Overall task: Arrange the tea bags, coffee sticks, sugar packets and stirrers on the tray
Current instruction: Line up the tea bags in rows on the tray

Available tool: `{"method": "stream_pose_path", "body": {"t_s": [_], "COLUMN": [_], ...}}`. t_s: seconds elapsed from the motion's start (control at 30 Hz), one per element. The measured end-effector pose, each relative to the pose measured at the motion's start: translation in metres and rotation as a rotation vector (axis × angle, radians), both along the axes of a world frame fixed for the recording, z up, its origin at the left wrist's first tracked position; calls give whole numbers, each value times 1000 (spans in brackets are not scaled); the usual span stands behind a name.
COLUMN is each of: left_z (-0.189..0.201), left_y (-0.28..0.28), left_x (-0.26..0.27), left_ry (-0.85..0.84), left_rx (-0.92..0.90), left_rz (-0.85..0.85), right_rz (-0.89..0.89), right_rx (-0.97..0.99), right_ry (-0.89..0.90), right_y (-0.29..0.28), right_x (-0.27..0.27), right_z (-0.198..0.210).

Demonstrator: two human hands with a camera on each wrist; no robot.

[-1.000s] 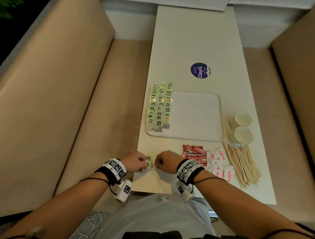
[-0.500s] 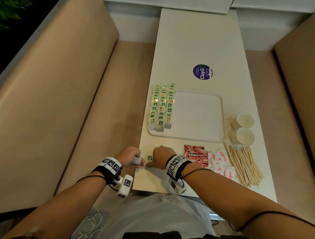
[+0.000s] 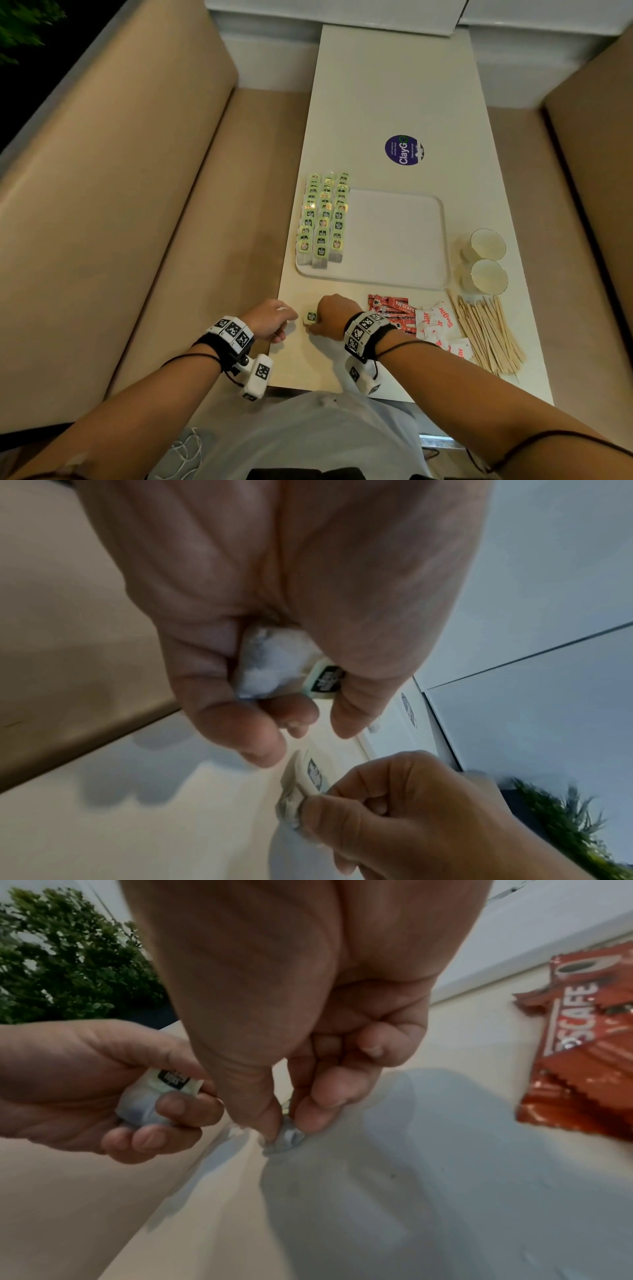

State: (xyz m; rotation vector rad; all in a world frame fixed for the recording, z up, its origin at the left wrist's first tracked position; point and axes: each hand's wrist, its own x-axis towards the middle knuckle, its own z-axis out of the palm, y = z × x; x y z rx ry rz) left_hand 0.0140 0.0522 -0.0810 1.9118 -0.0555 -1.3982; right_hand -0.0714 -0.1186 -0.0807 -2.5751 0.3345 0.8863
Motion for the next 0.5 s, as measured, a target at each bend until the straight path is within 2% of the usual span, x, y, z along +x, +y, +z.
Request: {"method": "stream_pose_path", "body": {"t_s": [0.1,0.23,0.5], "left_z": [-7,-8,0], "left_y": [-3,-10,-24], "left_x": [-1,-3,2], "left_ry": [-81,-126,-154], "left_rx": [20,36,-9], "left_rz": [-106,-156,-212], "right_rz": [-40,-94,-160], "right_rx": [38,87,187], "right_ry": [12,2,-159], "right_y": [-6,-11,-24], "right_x": [-2,-10,-14], "right_z": [0,0,13]}}
